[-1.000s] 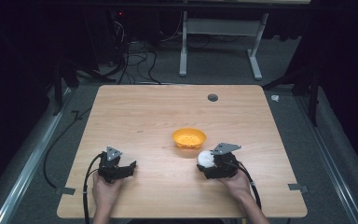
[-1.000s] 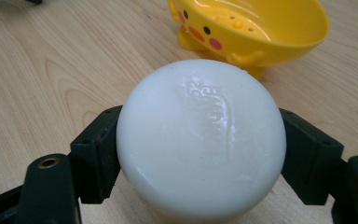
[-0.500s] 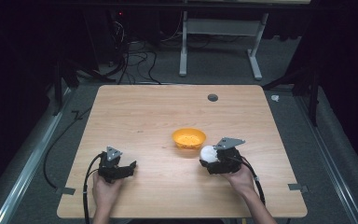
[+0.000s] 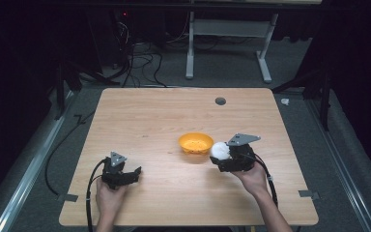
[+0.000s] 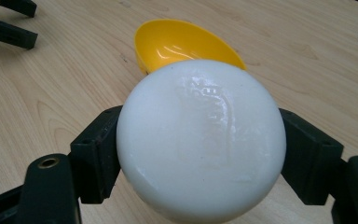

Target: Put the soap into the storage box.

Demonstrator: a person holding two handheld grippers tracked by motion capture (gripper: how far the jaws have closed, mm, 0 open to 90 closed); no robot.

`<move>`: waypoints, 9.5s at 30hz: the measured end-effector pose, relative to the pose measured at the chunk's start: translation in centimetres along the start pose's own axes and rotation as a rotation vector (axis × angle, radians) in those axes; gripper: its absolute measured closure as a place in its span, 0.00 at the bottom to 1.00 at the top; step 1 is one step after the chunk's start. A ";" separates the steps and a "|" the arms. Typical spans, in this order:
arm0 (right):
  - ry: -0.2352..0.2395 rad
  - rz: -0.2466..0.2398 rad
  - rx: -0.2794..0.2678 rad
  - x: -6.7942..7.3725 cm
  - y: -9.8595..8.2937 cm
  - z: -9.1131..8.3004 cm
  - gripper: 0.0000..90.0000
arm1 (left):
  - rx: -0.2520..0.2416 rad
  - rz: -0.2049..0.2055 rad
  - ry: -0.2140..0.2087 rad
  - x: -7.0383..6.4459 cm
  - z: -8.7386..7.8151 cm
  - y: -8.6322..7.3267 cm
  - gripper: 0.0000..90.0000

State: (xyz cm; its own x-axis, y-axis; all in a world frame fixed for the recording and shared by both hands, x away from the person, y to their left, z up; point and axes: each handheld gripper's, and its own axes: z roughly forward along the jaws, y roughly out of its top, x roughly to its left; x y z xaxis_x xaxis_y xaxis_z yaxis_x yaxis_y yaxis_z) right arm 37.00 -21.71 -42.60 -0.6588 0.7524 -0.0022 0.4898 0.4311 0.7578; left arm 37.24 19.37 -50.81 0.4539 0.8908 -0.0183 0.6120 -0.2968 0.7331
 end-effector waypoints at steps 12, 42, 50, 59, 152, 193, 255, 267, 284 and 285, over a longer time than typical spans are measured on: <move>0.020 -0.029 -0.010 -0.6 3.0 -0.1 0.28 | 0.000 -0.001 -0.001 0.0 0.0 0.0 0.22; 0.054 -0.041 -0.008 -0.6 6.9 3.1 0.28 | 0.000 -0.001 -0.001 0.0 0.0 0.0 0.22; 0.065 -0.037 0.033 -0.6 7.1 5.1 0.28 | 0.000 -0.001 -0.001 0.0 0.0 0.0 0.22; 0.067 -0.031 0.071 -0.6 7.0 6.8 0.27 | 0.000 -0.001 -0.001 0.0 0.0 0.0 0.22; 0.062 0.055 -0.004 -2.7 5.6 5.0 0.28 | 0.000 -0.001 -0.001 0.0 0.0 0.0 0.22; 0.008 0.123 -0.096 -4.7 4.2 -0.1 0.30 | 0.000 0.000 -0.001 0.0 0.0 0.0 0.22; -0.076 0.185 -0.181 -4.1 -1.5 -5.7 0.32 | -0.001 0.001 0.000 0.0 0.0 0.0 0.22; -0.070 0.204 -0.175 -4.1 -3.1 -5.3 0.32 | -0.001 0.001 0.000 0.0 0.0 0.0 0.22; -0.069 0.261 -0.137 -3.9 -5.7 -4.0 0.32 | 0.000 0.001 0.001 0.0 0.0 0.0 0.22; -0.069 0.261 -0.134 -3.9 -5.8 -4.0 0.32 | 0.000 0.001 0.001 0.0 0.0 0.0 0.22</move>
State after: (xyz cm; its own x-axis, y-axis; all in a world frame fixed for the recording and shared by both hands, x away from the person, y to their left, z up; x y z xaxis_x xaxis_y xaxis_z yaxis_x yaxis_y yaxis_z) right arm 34.43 -29.12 -44.44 -0.4775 0.8634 0.1631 0.5549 0.1525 0.8178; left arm 37.23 19.36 -50.81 0.4541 0.8908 -0.0172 0.6112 -0.2974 0.7334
